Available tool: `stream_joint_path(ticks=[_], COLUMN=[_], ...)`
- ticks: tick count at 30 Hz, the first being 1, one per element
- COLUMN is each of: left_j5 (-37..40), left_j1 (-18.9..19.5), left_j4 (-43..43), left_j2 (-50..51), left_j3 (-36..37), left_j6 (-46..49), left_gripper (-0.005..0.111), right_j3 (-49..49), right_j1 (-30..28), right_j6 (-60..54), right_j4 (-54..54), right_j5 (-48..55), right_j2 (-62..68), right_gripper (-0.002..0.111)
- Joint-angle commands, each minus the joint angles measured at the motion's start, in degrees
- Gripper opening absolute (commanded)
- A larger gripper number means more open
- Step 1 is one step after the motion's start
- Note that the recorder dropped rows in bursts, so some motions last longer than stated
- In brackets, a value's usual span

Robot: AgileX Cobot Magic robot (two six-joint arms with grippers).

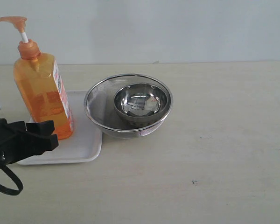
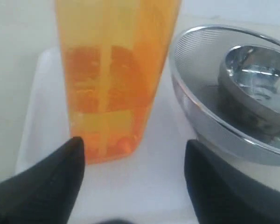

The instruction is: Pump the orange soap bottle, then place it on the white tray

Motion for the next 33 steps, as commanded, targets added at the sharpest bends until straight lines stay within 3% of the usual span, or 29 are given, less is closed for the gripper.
stream_joint_path(ticks=[1, 4, 10, 13, 33], left_j5=[-2.7, -3.26, -3.92, -4.59, -19.49], left_j1=[-0.15, -0.15, -0.15, -0.15, -0.15], left_j4=[-3.24, -2.82, 2.54, 6.89, 1.87], left_j2=[-0.19, -0.19, -0.19, 0.0, 12.56], left_j3=[0.12, -0.11, -0.22, -0.35, -7.38], left_j6=[-2.01, -2.95, -5.23, -7.36, -0.31], left_gripper=[0.058, 0.059, 0.095, 0.105, 0.105], right_j3=[-0.03, -0.03, -0.03, -0.03, -0.03], right_j1=[-0.11, -0.11, -0.11, -0.11, -0.11], right_j6=[-0.16, -0.16, -0.16, -0.16, -0.16], right_j4=[0.08, 0.08, 0.08, 0.08, 0.08], right_j5=[-0.35, -0.35, -0.35, -0.35, -0.35], right_j2=[-0.33, -0.33, -0.33, -0.33, -0.33], right_gripper=[0.004, 0.004, 0.004, 0.004, 0.004])
